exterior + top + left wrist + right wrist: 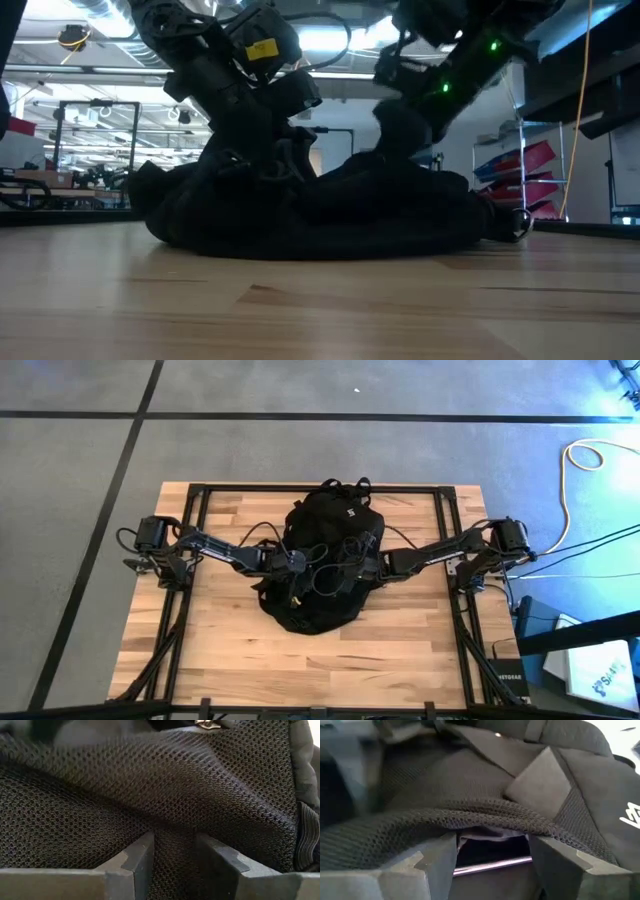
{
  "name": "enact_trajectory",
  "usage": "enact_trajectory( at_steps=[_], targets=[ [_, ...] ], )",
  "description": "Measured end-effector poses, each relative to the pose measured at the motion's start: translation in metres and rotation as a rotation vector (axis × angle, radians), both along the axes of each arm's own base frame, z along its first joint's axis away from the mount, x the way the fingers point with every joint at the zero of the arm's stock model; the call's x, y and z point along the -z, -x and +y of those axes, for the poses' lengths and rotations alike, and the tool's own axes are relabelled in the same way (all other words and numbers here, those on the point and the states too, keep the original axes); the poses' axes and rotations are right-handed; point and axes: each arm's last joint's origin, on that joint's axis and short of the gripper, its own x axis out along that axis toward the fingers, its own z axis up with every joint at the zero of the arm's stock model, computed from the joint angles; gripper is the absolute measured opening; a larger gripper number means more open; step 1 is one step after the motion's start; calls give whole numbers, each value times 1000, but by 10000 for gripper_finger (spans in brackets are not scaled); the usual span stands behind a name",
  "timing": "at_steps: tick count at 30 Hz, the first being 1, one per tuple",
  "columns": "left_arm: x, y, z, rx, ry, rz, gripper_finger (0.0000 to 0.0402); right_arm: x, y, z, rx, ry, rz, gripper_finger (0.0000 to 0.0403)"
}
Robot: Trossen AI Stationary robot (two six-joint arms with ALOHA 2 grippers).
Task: Unpack backpack
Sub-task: Remove the pink charger cable from the black backpack
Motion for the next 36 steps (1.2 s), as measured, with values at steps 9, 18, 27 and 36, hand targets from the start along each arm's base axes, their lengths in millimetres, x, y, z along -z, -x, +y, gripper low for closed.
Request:
enact_trajectory(
  at_steps=[9, 18, 27, 36],
  targets=[
    [0, 0, 0, 0, 0, 1, 133, -8, 23, 0, -33, -39, 162, 227],
    [0, 0, 0, 1, 1, 1, 133, -4, 22, -2, -17, -5, 180, 227],
    [0, 0, 0, 1, 0, -2, 133, 8, 4, 2, -180, 44, 172, 219],
    [0, 0, 0, 1, 0, -7, 133, 6, 0, 2, -200, 62, 143, 116]
  ],
)
